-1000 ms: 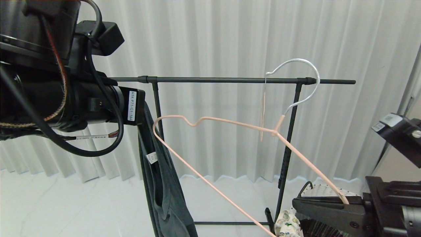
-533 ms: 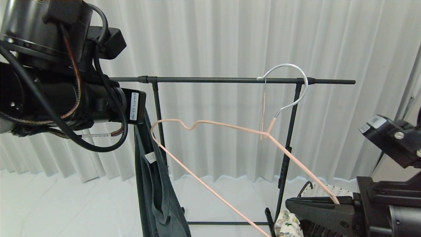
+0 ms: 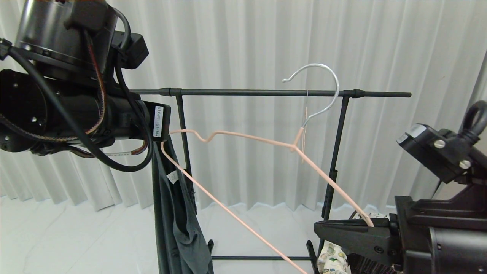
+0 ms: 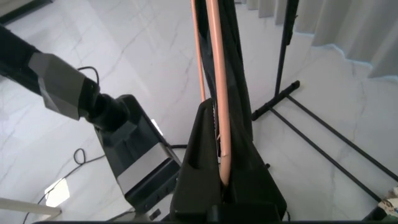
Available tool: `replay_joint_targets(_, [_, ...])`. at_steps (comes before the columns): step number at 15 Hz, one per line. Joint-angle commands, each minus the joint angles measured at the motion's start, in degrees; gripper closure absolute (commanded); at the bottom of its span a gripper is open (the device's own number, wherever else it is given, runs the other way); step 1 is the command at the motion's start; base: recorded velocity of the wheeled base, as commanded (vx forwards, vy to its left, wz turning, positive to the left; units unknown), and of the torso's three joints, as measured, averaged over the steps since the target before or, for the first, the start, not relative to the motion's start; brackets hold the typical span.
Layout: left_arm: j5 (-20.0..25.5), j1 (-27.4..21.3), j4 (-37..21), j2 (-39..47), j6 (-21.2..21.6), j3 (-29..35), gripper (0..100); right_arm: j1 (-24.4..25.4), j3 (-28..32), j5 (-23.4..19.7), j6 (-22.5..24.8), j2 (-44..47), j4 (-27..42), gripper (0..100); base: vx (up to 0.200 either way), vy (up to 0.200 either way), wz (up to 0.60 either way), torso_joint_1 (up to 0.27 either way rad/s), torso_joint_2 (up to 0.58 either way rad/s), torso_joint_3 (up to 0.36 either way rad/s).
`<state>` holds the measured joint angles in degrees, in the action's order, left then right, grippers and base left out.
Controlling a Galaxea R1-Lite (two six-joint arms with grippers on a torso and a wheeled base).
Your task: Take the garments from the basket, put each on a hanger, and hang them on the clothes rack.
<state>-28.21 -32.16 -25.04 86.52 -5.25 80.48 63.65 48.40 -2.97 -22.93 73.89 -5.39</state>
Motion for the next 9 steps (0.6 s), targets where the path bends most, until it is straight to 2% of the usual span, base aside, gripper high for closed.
replay_joint_targets(1, [0.0, -0.2, 0.0, -0.1, 0.0, -0.1, 100, -0.5, 0.1, 0.2, 0.1, 2.7, -1.0, 100, 0.000, 0.000, 0.00, 0.000, 0.00, 0.000])
replay_joint_targets(6, [0.0, -0.5, 0.0, -0.2, 0.0, 0.0, 100, -1.3, 2.6, 0.4, 0.1, 6.5, -3.0, 100, 0.000, 0.000, 0.00, 0.000, 0.00, 0.000])
replay_joint_targets(9, [-0.3, -1.0, 0.0, -0.1, -2.4, 0.1, 100, -1.5, 2.8, 1.0, 0.1, 10.0, -7.1, 100, 0.000, 0.000, 0.00, 0.000, 0.00, 0.000])
